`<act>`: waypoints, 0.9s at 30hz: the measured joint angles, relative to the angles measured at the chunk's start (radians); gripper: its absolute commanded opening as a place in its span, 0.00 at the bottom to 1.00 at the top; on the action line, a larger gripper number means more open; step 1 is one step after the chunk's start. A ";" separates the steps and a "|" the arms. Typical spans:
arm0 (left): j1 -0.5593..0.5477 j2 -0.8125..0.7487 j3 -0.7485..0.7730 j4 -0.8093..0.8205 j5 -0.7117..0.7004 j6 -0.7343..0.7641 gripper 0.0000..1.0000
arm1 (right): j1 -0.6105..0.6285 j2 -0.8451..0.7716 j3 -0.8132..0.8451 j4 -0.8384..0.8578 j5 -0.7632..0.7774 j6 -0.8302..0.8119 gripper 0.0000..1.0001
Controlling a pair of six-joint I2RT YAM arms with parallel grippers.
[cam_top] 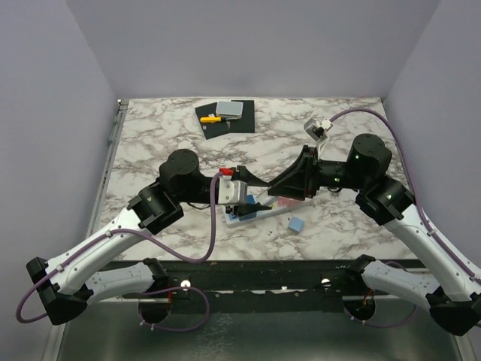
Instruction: Insert the plug
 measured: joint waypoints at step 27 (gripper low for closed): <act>0.075 0.067 -0.192 -0.019 -0.254 0.559 0.00 | 0.004 -0.108 -0.151 0.001 0.414 0.078 0.15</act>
